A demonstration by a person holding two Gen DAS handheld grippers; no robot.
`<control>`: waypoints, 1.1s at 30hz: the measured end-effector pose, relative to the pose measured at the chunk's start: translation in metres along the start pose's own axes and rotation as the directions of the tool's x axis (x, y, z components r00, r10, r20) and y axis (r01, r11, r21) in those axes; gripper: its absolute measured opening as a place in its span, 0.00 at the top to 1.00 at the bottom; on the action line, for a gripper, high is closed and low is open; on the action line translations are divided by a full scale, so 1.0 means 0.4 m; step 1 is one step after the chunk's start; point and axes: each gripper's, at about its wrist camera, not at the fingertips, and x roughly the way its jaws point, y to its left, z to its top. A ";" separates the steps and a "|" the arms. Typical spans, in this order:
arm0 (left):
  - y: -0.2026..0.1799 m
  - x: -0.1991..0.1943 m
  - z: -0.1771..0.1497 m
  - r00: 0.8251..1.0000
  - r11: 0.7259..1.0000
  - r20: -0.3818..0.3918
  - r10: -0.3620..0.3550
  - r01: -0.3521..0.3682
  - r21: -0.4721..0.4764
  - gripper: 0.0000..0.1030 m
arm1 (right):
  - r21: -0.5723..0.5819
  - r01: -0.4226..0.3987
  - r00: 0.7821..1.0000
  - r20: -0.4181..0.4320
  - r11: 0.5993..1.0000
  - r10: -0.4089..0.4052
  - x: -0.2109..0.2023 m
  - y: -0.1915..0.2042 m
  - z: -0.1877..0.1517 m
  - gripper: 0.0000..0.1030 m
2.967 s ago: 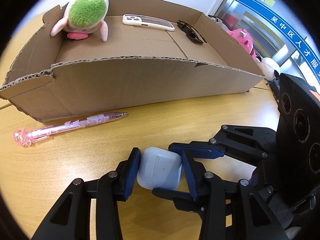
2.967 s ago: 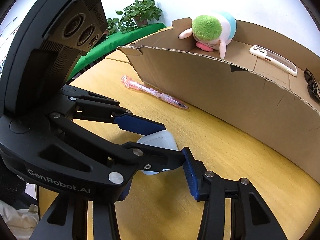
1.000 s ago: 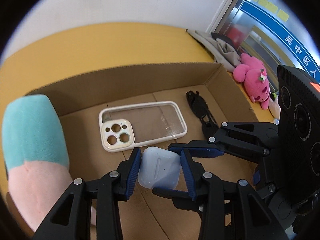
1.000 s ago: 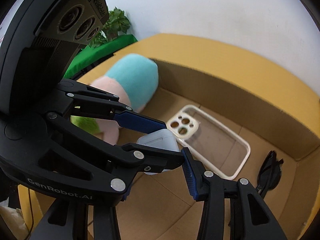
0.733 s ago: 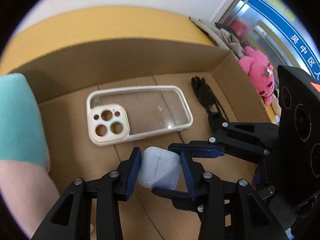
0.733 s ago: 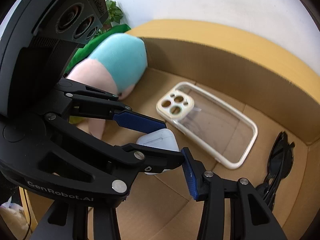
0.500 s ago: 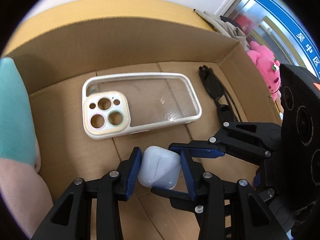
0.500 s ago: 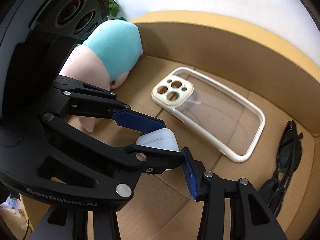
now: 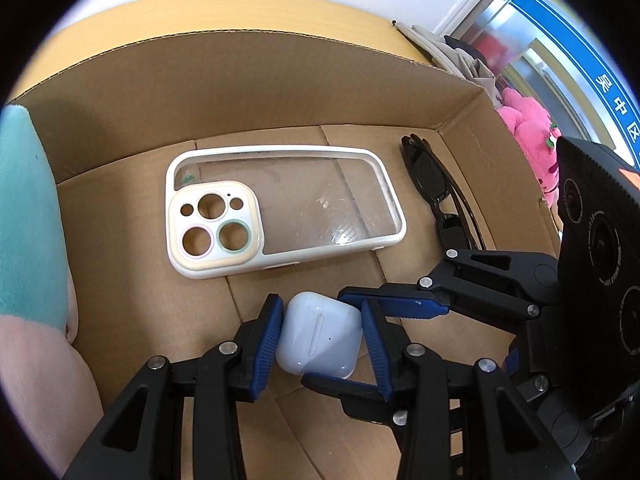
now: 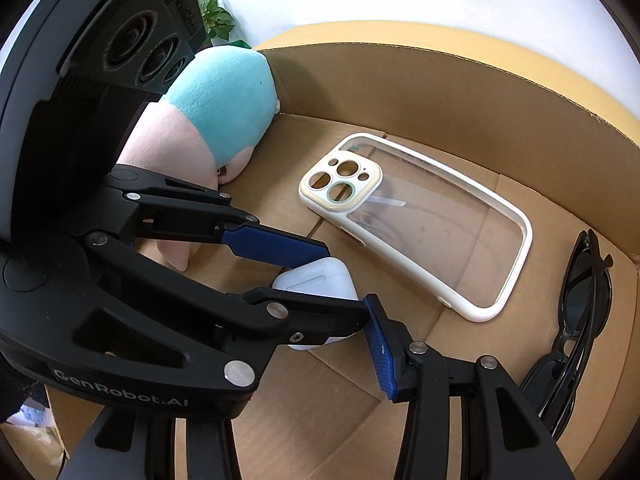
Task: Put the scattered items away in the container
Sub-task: 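Open both grippers to drop the earbud case into the box, then withdraw both grippers toward the pink wand pen on the table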
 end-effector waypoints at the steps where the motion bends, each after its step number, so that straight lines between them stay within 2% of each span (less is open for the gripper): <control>1: -0.001 0.001 0.001 1.000 1.000 0.000 0.000 0.000 -0.003 0.61 | 0.004 -0.003 1.000 -0.001 1.000 0.003 -0.002 -0.001 -0.001 0.53; 4: -0.005 -0.010 0.003 1.000 1.000 0.017 0.004 -0.004 -0.001 0.61 | 0.018 -0.004 1.000 0.009 1.000 0.004 -0.019 -0.003 -0.006 0.52; 6: -0.011 -0.028 0.004 0.999 1.000 0.033 -0.006 0.006 -0.002 0.61 | 0.018 0.006 1.000 0.027 1.000 -0.007 -0.042 0.000 -0.010 0.45; 8: -0.022 -0.058 0.002 0.999 1.000 0.049 0.001 -0.002 0.004 0.61 | 0.019 0.011 0.999 0.035 1.000 -0.012 -0.071 0.008 -0.014 0.31; 11: -0.054 -0.133 -0.018 0.993 0.998 0.106 0.047 -0.051 0.041 0.59 | 0.008 0.046 0.997 0.067 0.999 -0.047 -0.141 0.032 -0.026 0.22; 13: -0.079 -0.209 -0.046 0.980 0.993 0.179 0.092 -0.103 0.055 0.55 | 0.017 0.077 0.989 0.125 0.997 -0.078 -0.224 0.052 -0.042 0.16; 15: -0.102 -0.285 -0.086 0.956 0.985 0.256 0.140 -0.160 0.059 0.51 | 0.030 0.125 0.974 0.187 0.992 -0.128 -0.293 0.094 -0.053 0.11; 16: -0.113 -0.330 -0.114 0.937 0.980 0.305 0.168 -0.192 0.050 0.44 | 0.036 0.147 0.966 0.211 0.988 -0.151 -0.299 0.125 -0.052 0.07; 17: -0.120 -0.367 -0.141 0.920 0.976 0.343 0.190 -0.215 0.034 0.34 | 0.044 0.176 0.954 0.239 0.983 -0.181 -0.322 0.152 -0.077 0.05; 18: -0.127 -0.404 -0.170 0.899 0.972 0.384 0.212 -0.234 0.012 0.28 | 0.052 0.210 0.937 0.273 0.976 -0.216 -0.356 0.186 -0.105 0.04; 19: -0.135 -0.443 -0.205 0.872 0.967 0.429 0.237 -0.254 -0.017 0.22 | 0.056 0.235 0.923 0.299 0.970 -0.241 -0.390 0.205 -0.132 0.01; 21: -0.151 -0.495 -0.265 0.827 0.954 0.483 0.286 -0.291 -0.066 0.22 | 0.064 0.281 0.894 0.344 0.958 -0.286 -0.436 0.255 -0.167 0.00; 24: -0.182 -0.548 -0.352 0.766 0.932 0.540 0.350 -0.341 -0.120 0.22 | 0.084 0.315 0.862 0.391 0.945 -0.322 -0.443 0.314 -0.197 0.00; 27: -0.192 -0.571 -0.414 0.750 0.930 0.555 0.361 -0.332 -0.157 0.22 | 0.111 0.343 0.842 0.403 0.933 -0.358 -0.443 0.368 -0.231 0.00; 30: -0.201 -0.581 -0.465 0.741 0.921 0.551 0.383 -0.349 -0.172 0.22 | 0.120 0.345 0.844 0.394 0.931 -0.364 -0.460 0.397 -0.265 0.00; 33: -0.209 -0.589 -0.500 0.747 0.925 0.549 0.375 -0.337 -0.174 0.22 | 0.116 0.342 0.845 0.395 0.932 -0.359 -0.477 0.423 -0.289 0.00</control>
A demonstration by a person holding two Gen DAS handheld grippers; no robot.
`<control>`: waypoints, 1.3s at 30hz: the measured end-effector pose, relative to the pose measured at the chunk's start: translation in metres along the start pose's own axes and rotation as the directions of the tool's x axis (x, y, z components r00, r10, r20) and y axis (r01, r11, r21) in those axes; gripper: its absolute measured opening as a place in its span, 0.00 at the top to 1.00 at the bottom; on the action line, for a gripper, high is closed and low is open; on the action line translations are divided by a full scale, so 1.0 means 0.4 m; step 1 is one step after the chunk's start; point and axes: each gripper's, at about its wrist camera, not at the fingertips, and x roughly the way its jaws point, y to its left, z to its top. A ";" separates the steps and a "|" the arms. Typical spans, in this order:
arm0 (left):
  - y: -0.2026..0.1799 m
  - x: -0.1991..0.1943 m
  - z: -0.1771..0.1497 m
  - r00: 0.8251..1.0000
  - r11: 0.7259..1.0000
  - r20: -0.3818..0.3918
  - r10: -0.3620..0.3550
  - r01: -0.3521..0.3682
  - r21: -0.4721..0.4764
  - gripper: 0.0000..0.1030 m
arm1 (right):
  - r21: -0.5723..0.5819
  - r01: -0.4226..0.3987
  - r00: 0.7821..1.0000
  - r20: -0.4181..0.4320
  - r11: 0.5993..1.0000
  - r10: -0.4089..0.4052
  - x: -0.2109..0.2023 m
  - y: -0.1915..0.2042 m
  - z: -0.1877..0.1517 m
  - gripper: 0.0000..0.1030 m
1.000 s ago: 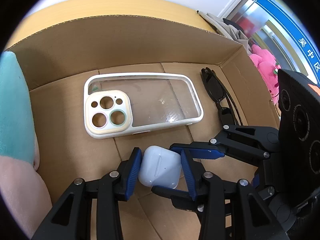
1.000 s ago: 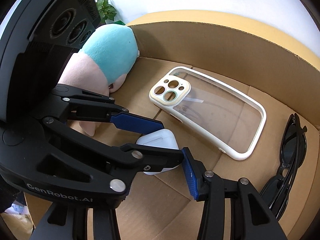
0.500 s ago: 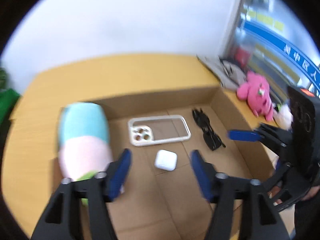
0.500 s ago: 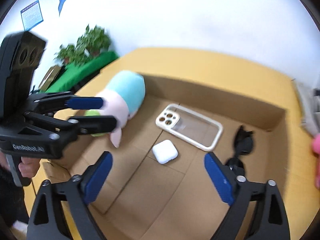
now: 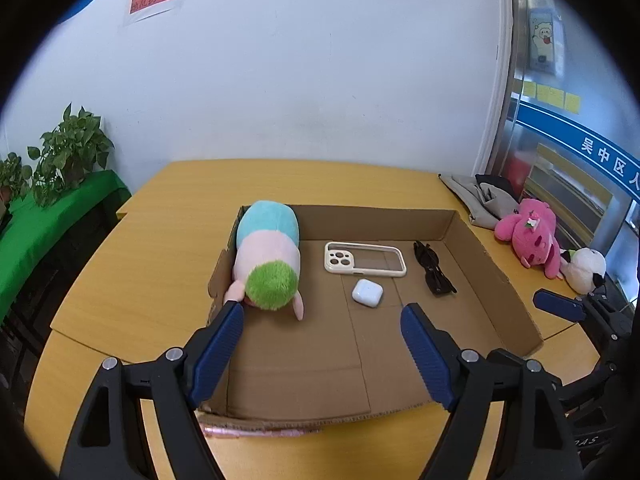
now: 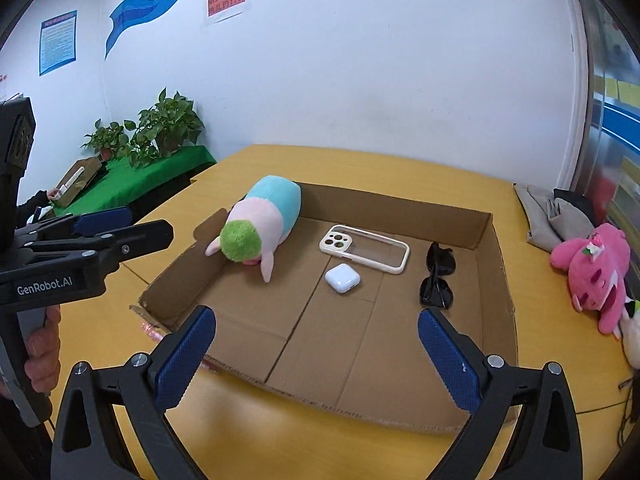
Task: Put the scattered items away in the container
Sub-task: 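Withdraw both grippers toward the pink wand pen on the table, then close the left gripper on the charm end of the pink pen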
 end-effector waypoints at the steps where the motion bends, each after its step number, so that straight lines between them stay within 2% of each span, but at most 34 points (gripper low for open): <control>1: 0.000 -0.010 -0.008 1.000 1.000 0.002 -0.002 0.002 -0.001 0.22 | -0.001 -0.003 1.000 -0.001 1.000 0.003 -0.009 0.005 -0.003 0.00; 6: 0.005 -0.032 -0.034 1.000 1.000 0.000 -0.005 0.005 -0.007 0.22 | -0.018 -0.032 0.999 0.005 0.999 0.032 -0.016 0.032 -0.028 0.00; 10: 0.032 -0.031 -0.070 1.000 1.000 -0.020 -0.002 0.002 -0.022 0.22 | -0.066 -0.164 0.986 -0.025 0.984 0.162 -0.012 0.062 -0.063 0.00; 14: 0.076 -0.010 -0.131 0.997 0.999 -0.076 0.008 -0.012 -0.050 0.22 | -0.180 -0.337 0.940 -0.125 0.924 0.318 0.023 0.137 -0.147 0.00; 18: 0.140 0.029 -0.210 0.986 0.994 -0.163 0.025 -0.042 -0.102 0.22 | -0.180 -0.435 0.894 -0.201 0.882 0.400 0.095 0.180 -0.215 0.01; 21: 0.193 0.057 -0.268 0.972 0.983 -0.233 0.012 -0.054 -0.175 0.22 | -0.182 -0.459 0.881 -0.220 0.869 0.419 0.144 0.194 -0.234 0.02; 26: 0.271 0.117 -0.344 0.942 0.948 -0.331 -0.048 -0.061 -0.313 0.22 | -0.185 -0.505 0.854 -0.251 0.843 0.456 0.224 0.215 -0.234 0.04; 28: 0.297 0.135 -0.356 0.937 0.932 -0.343 -0.070 -0.061 -0.358 0.22 | -0.196 -0.520 0.844 -0.267 0.832 0.465 0.251 0.234 -0.232 0.06; 30: 0.320 0.151 -0.359 0.933 0.917 -0.347 -0.093 -0.056 -0.395 0.23 | -0.213 -0.520 0.844 -0.277 0.827 0.460 0.269 0.253 -0.234 0.08; 34: 0.372 0.176 -0.345 0.935 0.899 -0.341 -0.098 -0.064 -0.434 0.23 | -0.200 -0.529 0.836 -0.291 0.825 0.466 0.285 0.277 -0.238 0.08; 36: 0.393 0.183 -0.341 0.937 0.902 -0.335 -0.097 -0.060 -0.428 0.23 | -0.197 -0.530 0.834 -0.300 0.825 0.464 0.287 0.286 -0.248 0.08; 39: 0.404 0.202 -0.335 0.936 0.934 -0.333 -0.113 -0.014 -0.357 0.23 | -0.190 -0.533 0.829 -0.312 0.825 0.464 0.283 0.298 -0.265 0.08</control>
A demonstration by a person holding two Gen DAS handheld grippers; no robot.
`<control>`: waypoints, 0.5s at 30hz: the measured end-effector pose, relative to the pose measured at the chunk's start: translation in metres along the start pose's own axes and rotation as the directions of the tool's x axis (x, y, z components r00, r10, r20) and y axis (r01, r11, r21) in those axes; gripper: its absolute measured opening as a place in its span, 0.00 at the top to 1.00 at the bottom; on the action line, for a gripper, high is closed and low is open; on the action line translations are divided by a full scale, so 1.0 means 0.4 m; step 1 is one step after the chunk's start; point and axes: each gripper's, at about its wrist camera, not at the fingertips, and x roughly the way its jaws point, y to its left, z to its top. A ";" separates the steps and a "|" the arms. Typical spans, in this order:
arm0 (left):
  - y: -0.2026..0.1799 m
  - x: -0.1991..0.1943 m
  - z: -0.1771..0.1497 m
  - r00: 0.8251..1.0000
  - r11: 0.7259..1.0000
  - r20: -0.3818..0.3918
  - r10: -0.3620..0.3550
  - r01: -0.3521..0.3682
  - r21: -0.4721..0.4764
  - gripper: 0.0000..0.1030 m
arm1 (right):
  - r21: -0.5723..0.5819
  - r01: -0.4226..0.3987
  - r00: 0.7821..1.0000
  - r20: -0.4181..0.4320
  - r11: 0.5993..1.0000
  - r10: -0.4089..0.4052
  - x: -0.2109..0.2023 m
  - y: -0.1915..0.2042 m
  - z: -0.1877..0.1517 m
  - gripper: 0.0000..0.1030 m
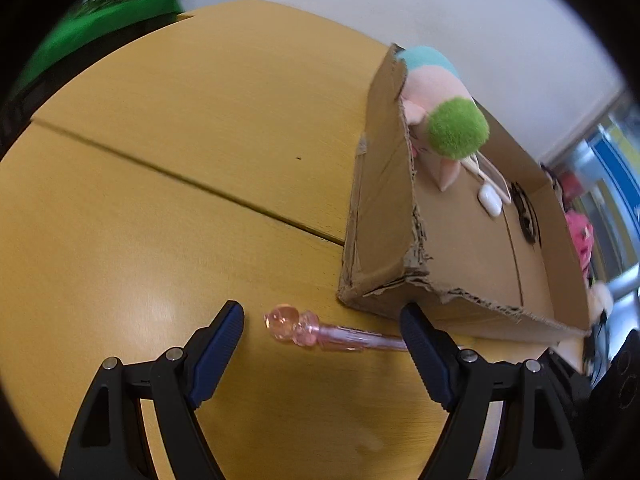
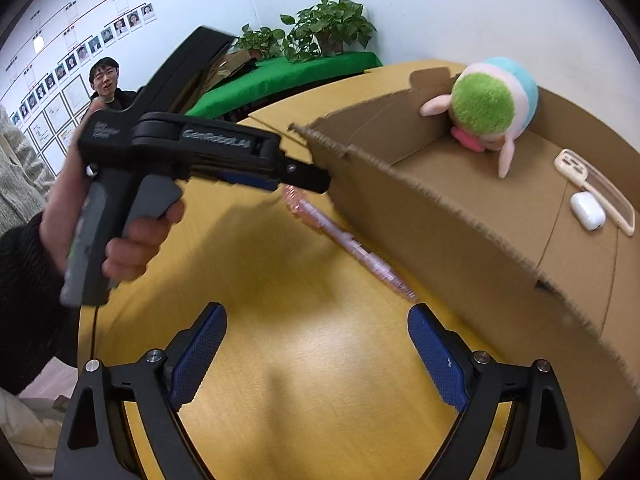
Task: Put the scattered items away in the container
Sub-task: 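Close the left gripper on the charm end of the pink pen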
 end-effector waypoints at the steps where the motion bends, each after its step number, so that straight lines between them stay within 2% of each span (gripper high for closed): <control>1: -0.001 0.001 0.003 1.000 0.999 0.001 -0.010 0.010 0.038 0.23 | 0.001 -0.001 1.000 -0.004 1.000 0.001 0.002 0.005 -0.004 0.08; 4: -0.007 -0.019 0.015 0.998 0.982 0.020 -0.062 0.057 0.177 0.23 | 0.017 -0.008 1.000 -0.009 1.000 0.008 0.003 0.018 -0.022 0.08; 6: -0.024 -0.032 0.025 0.994 0.949 0.016 -0.107 0.098 0.300 0.22 | 0.043 -0.029 1.000 -0.008 0.999 0.029 0.006 0.020 -0.030 0.08; 7: -0.036 -0.023 0.028 0.994 0.924 -0.009 -0.112 0.107 0.366 0.22 | 0.056 -0.035 0.999 -0.006 0.998 0.035 0.007 0.023 -0.035 0.08; 9: -0.058 0.008 0.022 0.995 0.873 -0.071 -0.068 0.094 0.479 0.22 | 0.067 -0.040 0.999 -0.005 0.997 0.040 0.013 0.031 -0.041 0.08; 12: -0.089 0.047 -0.034 0.990 0.746 -0.141 0.010 0.087 0.661 0.23 | 0.063 -0.038 0.999 0.002 0.997 0.038 0.010 0.042 -0.046 0.08; 14: -0.093 0.043 -0.066 0.991 0.683 -0.130 0.018 0.083 0.726 0.22 | 0.062 -0.034 0.999 0.013 0.997 0.033 -0.001 0.041 -0.049 0.08; 15: -0.092 0.039 -0.075 0.987 0.669 -0.158 0.006 0.113 0.735 0.23 | 0.065 -0.034 0.999 0.018 0.997 0.033 -0.008 0.037 -0.051 0.08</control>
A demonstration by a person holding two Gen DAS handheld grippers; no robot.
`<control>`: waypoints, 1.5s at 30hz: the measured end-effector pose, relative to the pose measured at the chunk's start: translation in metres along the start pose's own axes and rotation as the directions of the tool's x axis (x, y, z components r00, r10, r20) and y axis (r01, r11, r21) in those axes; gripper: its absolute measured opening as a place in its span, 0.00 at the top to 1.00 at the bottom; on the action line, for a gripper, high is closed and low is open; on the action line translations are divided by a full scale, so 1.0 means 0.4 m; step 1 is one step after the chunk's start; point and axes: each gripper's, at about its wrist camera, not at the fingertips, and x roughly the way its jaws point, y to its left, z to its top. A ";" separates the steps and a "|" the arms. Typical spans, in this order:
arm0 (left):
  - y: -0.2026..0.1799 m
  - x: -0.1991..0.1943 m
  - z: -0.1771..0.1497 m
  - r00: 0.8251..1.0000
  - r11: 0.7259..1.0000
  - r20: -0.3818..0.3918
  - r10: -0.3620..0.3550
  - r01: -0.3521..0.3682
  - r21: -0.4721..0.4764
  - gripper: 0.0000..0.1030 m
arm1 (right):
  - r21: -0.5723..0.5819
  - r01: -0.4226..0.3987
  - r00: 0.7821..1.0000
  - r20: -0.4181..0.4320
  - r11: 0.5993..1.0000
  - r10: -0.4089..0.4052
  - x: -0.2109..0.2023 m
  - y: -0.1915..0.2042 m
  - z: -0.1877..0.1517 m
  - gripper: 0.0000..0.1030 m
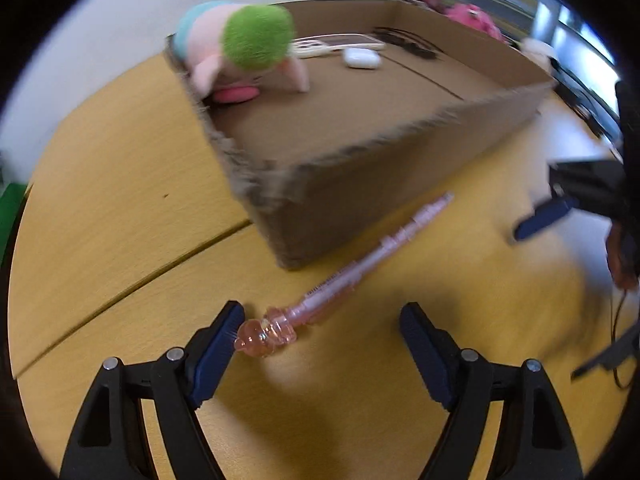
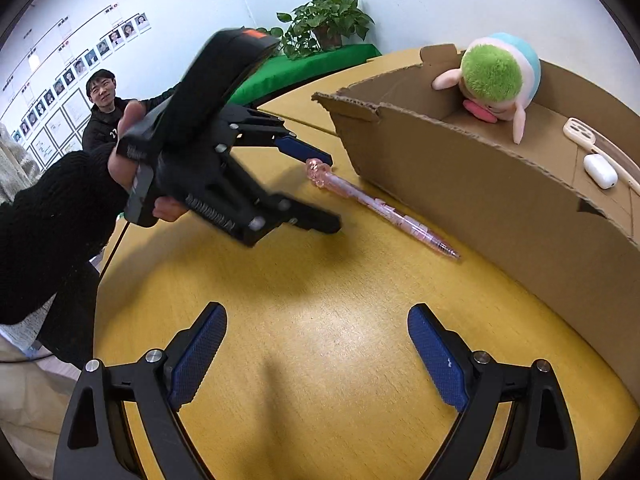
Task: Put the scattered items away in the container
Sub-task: 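Close the left gripper on the charm end of the pink pen, then close the right gripper on the pen's other end while the left gripper holds it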
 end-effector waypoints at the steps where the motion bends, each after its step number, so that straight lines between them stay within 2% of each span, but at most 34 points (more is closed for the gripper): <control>1: -0.005 -0.004 -0.006 1.000 1.000 -0.006 -0.010 0.010 0.013 0.25 | 0.005 -0.001 1.000 0.008 1.000 0.001 -0.009 -0.005 -0.002 0.08; 3: -0.017 -0.014 -0.015 1.000 0.999 -0.010 -0.021 0.022 0.035 0.35 | 0.017 0.003 1.000 0.022 1.000 -0.003 -0.026 -0.020 -0.006 0.08; 5: -0.032 -0.024 -0.026 1.000 0.998 -0.002 -0.031 0.031 0.050 0.49 | 0.012 0.013 1.000 0.025 1.000 -0.013 -0.046 -0.035 -0.010 0.08; 6: -0.041 -0.027 -0.031 0.999 0.998 0.000 -0.035 0.035 0.054 0.52 | 0.006 0.018 1.000 0.025 1.000 -0.019 -0.054 -0.041 -0.009 0.08; 8: -0.063 -0.037 -0.040 0.999 0.996 0.005 -0.043 0.042 0.077 0.69 | -0.001 0.031 0.999 0.026 1.000 -0.031 -0.076 -0.053 -0.013 0.08; 10: -0.092 -0.050 -0.055 0.999 0.993 0.015 -0.052 0.050 0.106 0.78 | -0.009 0.041 0.999 0.022 0.999 -0.041 -0.095 -0.068 -0.015 0.09; 13: -0.122 -0.054 -0.065 0.998 0.989 0.022 -0.057 0.053 0.141 0.80 | -0.067 0.071 0.997 -0.014 0.995 -0.072 -0.114 -0.070 -0.012 0.09; 17: -0.161 -0.055 -0.070 0.997 0.973 0.011 -0.073 0.069 0.221 0.82 | -0.229 0.076 0.994 -0.064 0.970 -0.094 -0.125 -0.031 0.019 0.10; 21: -0.215 -0.060 -0.082 0.996 0.942 -0.001 -0.084 0.080 0.327 0.82 | -0.384 -0.001 0.986 -0.154 0.923 -0.063 -0.097 0.008 0.046 0.10; 24: -0.245 -0.069 -0.096 0.996 0.914 -0.023 -0.088 0.090 0.397 0.82 | -0.475 -0.070 0.957 -0.279 0.877 -0.075 -0.039 0.016 0.031 0.13; 27: -0.274 -0.078 -0.109 0.995 0.877 -0.042 -0.096 0.104 0.469 0.82 | -0.539 -0.132 0.920 -0.380 0.832 -0.101 0.009 0.016 -0.003 0.24; 29: -0.286 -0.079 -0.110 0.994 0.859 -0.050 -0.100 0.112 0.500 0.82 | -0.530 -0.167 0.903 -0.420 0.832 -0.086 0.032 0.007 -0.013 0.30; 34: -0.308 -0.075 -0.102 0.993 0.830 -0.067 -0.102 0.122 0.544 0.82 | -0.500 -0.192 0.914 -0.405 0.845 -0.032 0.055 -0.023 0.014 0.42; 36: -0.312 -0.072 -0.097 0.992 0.824 -0.079 -0.099 0.126 0.552 0.82 | -0.463 -0.205 0.916 -0.401 0.863 0.002 0.058 -0.049 0.028 0.48; 39: -0.321 -0.072 -0.095 0.992 0.816 -0.091 -0.085 0.121 0.565 0.82 | -0.443 -0.237 0.907 -0.419 0.865 0.034 0.054 -0.070 0.030 0.70; 40: -0.322 -0.077 -0.101 0.993 0.814 -0.092 -0.076 0.116 0.569 0.82 | -0.446 -0.254 0.900 -0.434 0.858 0.041 0.052 -0.071 0.026 0.82; 45: -0.341 -0.077 -0.103 0.994 0.803 -0.102 -0.037 0.090 0.589 0.83 | -0.447 -0.281 0.889 -0.455 0.849 0.054 0.034 -0.085 0.010 0.88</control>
